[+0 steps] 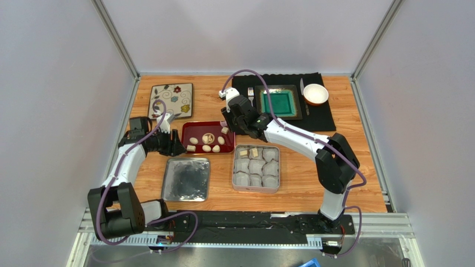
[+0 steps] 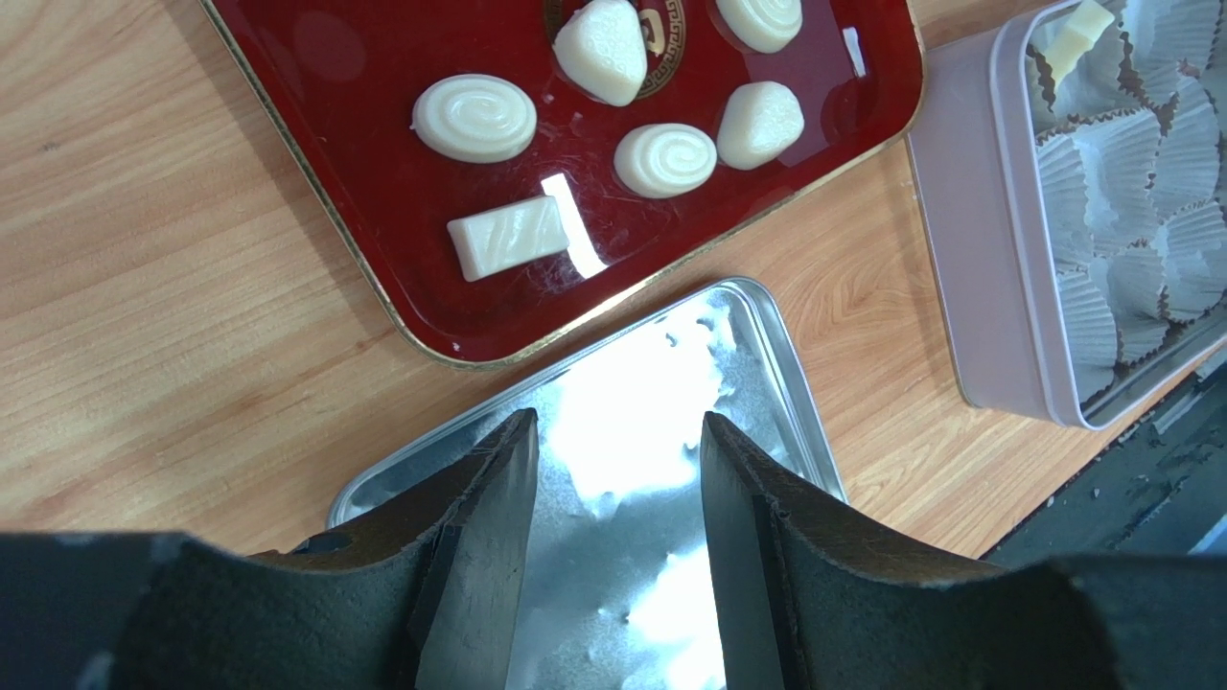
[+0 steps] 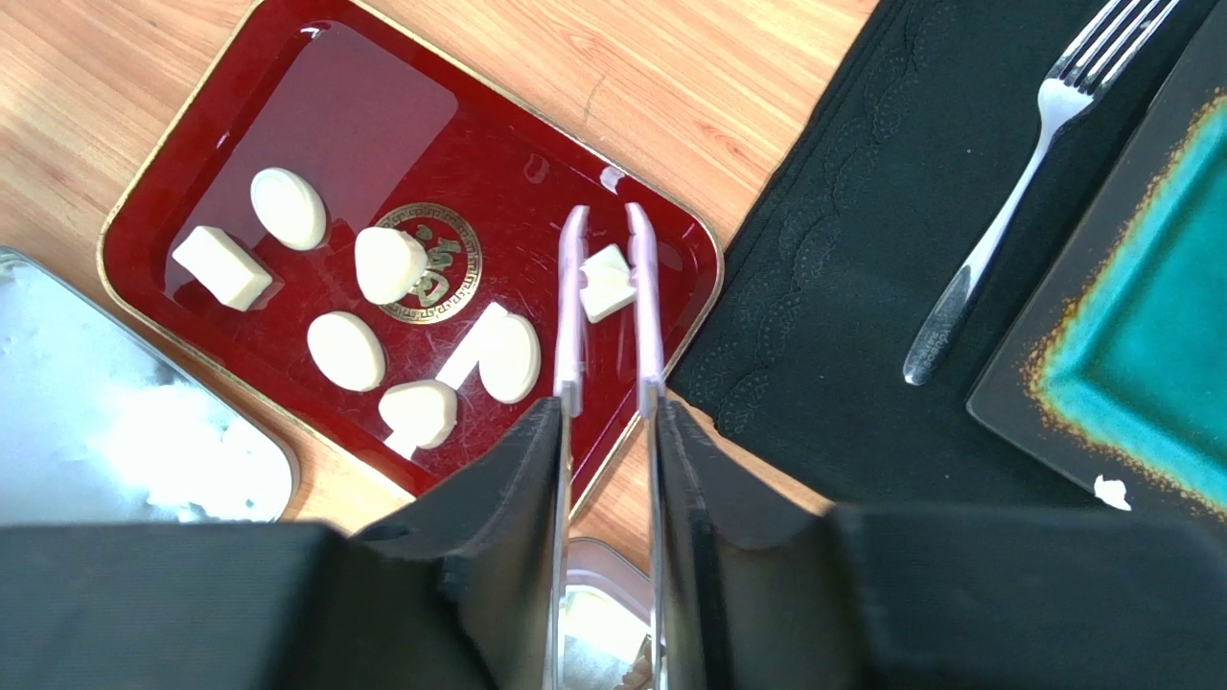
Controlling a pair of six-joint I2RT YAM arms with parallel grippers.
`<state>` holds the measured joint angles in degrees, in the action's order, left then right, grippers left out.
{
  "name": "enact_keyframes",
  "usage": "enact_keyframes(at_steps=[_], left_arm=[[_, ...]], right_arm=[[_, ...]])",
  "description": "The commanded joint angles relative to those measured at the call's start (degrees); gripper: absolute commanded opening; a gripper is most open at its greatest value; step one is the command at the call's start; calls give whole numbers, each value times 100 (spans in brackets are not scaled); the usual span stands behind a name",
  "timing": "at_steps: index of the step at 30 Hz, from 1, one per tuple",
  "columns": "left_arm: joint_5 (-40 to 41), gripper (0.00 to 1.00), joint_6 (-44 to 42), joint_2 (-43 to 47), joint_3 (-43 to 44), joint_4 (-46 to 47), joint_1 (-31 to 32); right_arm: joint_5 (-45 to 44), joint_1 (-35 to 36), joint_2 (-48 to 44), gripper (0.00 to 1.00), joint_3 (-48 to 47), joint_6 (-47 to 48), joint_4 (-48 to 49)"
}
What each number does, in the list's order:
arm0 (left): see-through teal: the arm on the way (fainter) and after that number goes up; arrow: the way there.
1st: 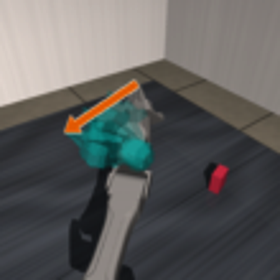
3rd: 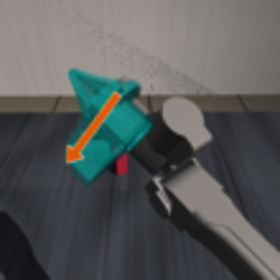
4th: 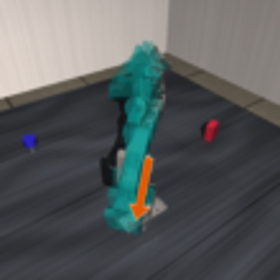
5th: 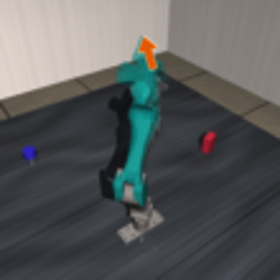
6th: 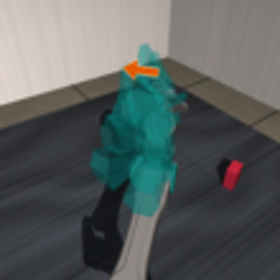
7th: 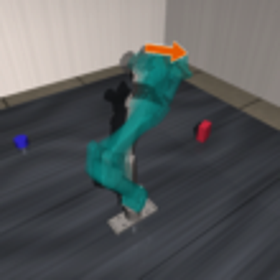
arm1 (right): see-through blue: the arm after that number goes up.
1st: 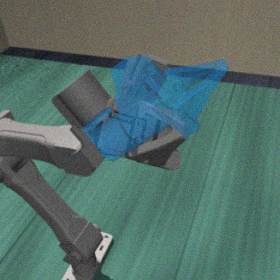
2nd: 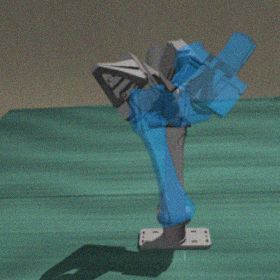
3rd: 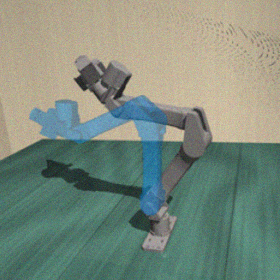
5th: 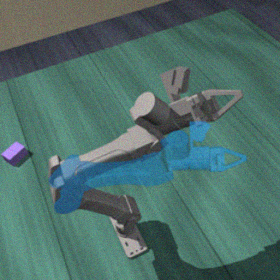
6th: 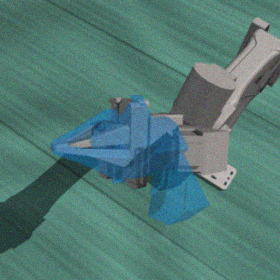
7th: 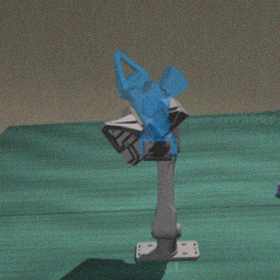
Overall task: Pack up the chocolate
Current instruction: Move the plate to the center of the board.
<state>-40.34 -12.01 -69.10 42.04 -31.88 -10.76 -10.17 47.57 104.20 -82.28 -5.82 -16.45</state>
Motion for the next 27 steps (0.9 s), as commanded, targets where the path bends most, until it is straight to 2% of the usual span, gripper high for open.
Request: enact_keyframes(at_steps=[1,27], left_arm=[[-150,54,-144,134,-12,138,-40],[-334,54,-56,318,120,41,-40]], right_arm=[[-46,-2,-40,32,-218,-121,274],[59,6,223,36,-122,-252,265]])
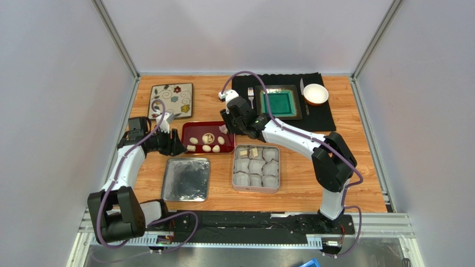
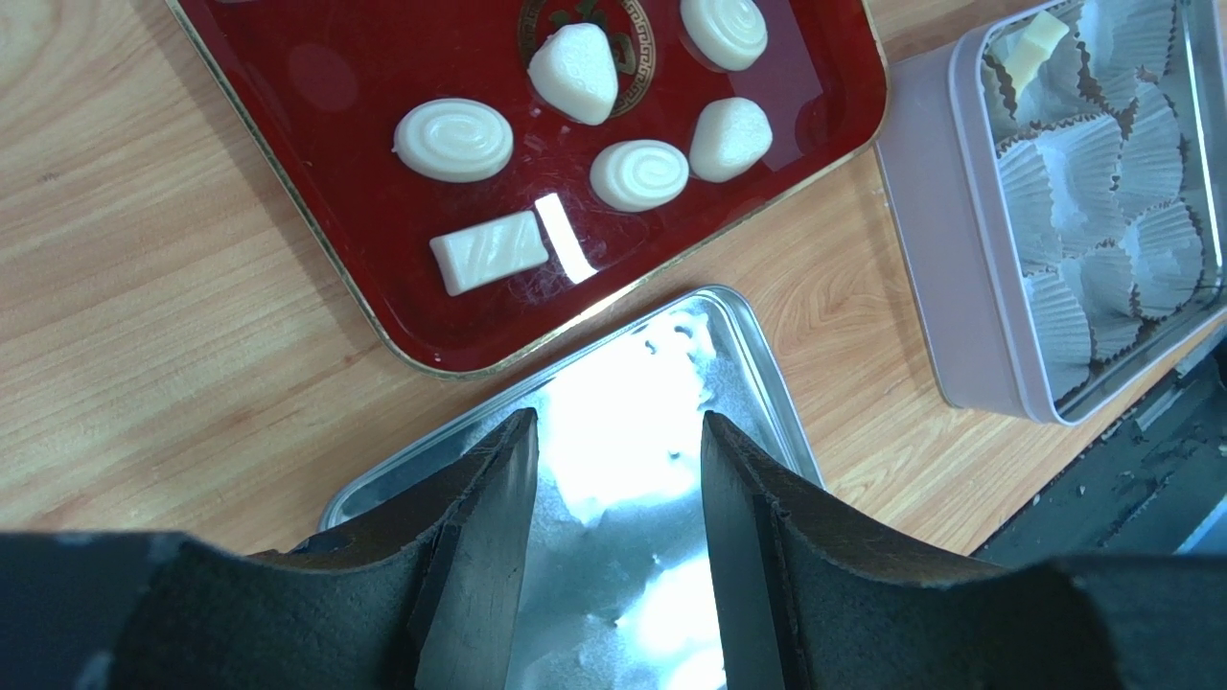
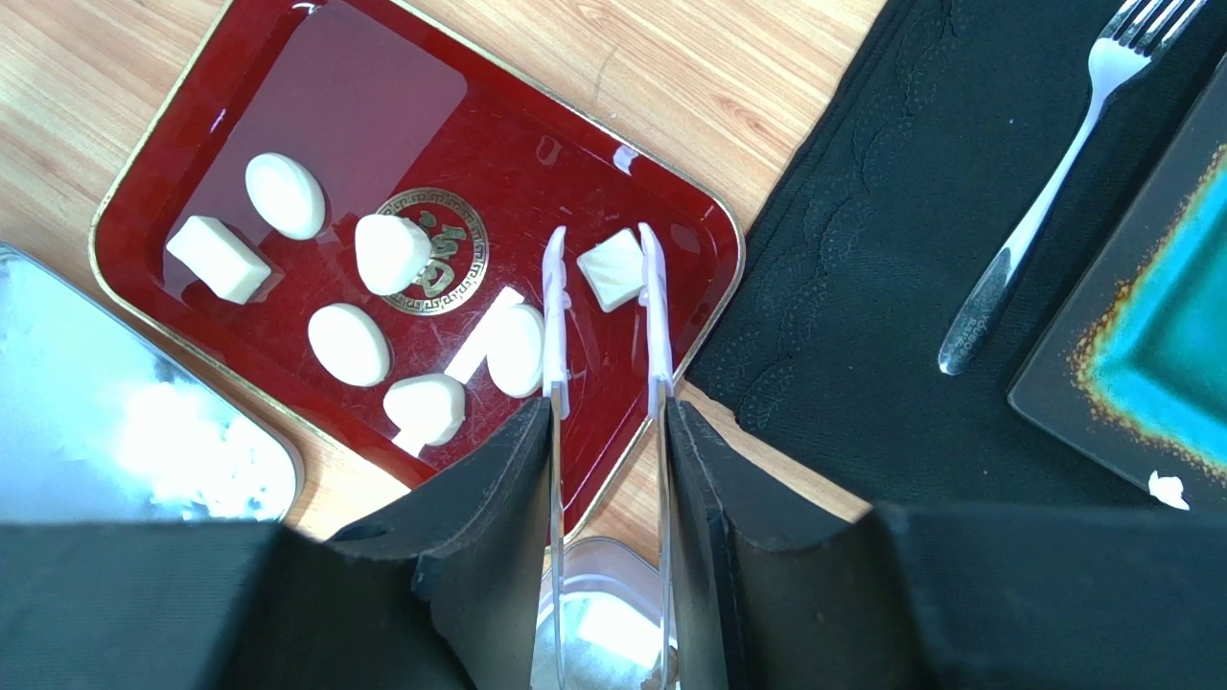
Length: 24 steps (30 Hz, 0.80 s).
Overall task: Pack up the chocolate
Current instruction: Move the plate to the center of the board.
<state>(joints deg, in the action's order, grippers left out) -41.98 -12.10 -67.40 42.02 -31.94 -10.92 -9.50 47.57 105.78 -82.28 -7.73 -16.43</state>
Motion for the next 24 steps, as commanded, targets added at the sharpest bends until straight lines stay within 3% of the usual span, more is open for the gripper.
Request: enact_keyframes(at_steps=[1,24], left_arm=[[-179,54,-47,148,131,48,-24],[-241,55,-73,227,157,-14,-24]], right_arm=[[-26,-2,83,36,-122,-54,263],[-96,-11,295,36,-236,17,271]])
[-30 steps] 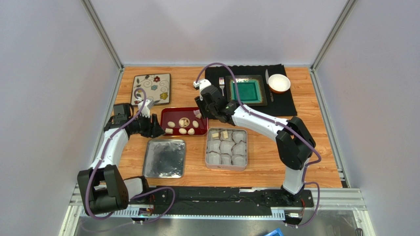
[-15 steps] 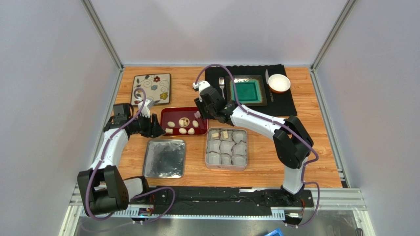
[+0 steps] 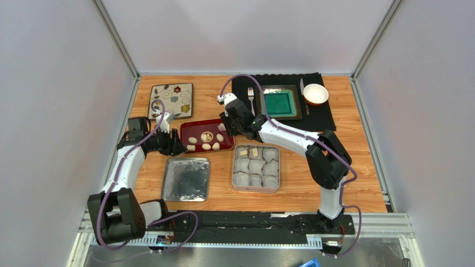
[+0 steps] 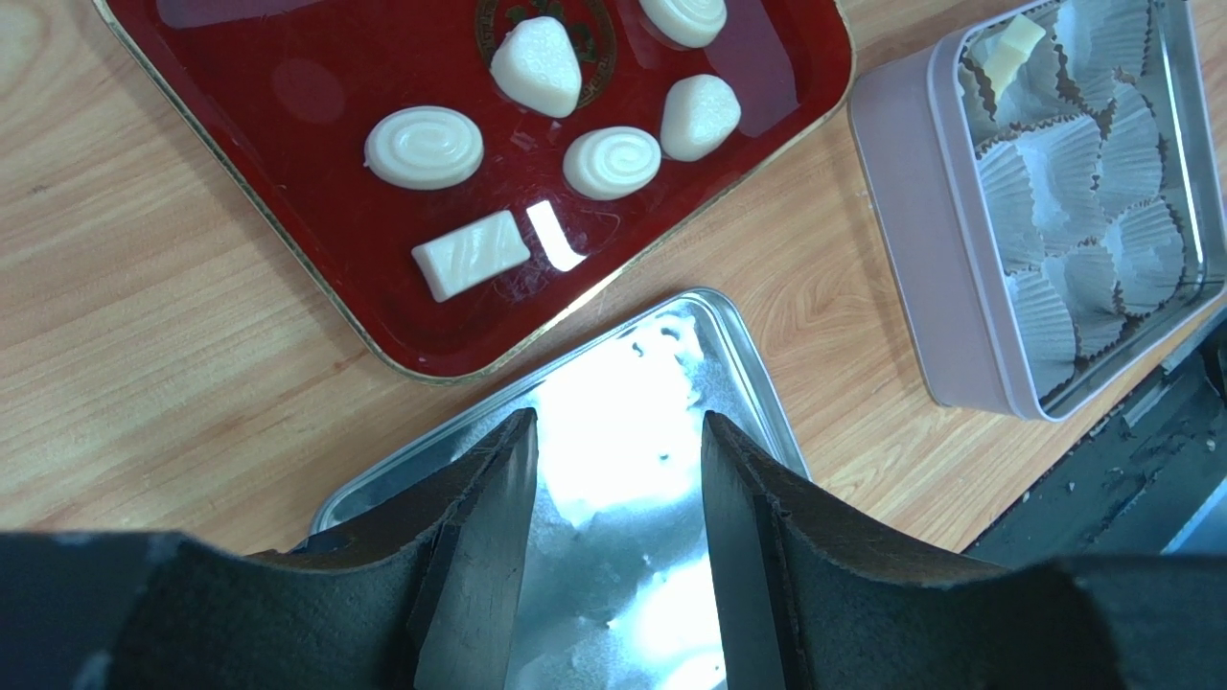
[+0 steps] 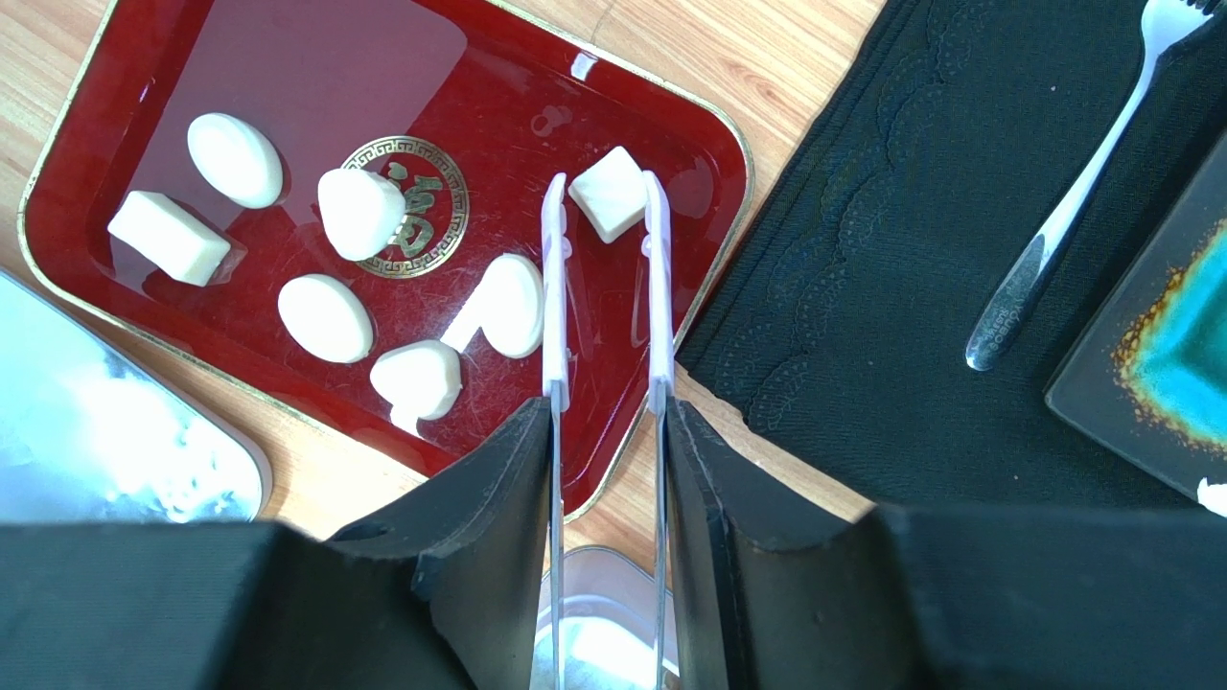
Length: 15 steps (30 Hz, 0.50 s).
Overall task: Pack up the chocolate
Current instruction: Move the plate to the center of the board.
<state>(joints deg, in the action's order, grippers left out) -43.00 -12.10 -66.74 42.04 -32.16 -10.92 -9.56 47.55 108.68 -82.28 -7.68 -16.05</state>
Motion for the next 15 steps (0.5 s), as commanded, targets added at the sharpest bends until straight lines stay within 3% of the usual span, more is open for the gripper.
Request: enact_keyframes(at_steps=[1,3,10,15], left_arm=[[-112,55,-65,153,146,17,-24],[-33,54,-12,144,103,166,-25],[1556,54,585,-443,-13,1641,-25],[1751,56,928,-1174,304,1959,45]], right_arm=[[-90,-9,-5,36,-236,4,226],[-81,-9,-31,36,-227,12,234],[33,0,-110,35,-271,-49,190],[121,0,-198,35,-253,-93,173]])
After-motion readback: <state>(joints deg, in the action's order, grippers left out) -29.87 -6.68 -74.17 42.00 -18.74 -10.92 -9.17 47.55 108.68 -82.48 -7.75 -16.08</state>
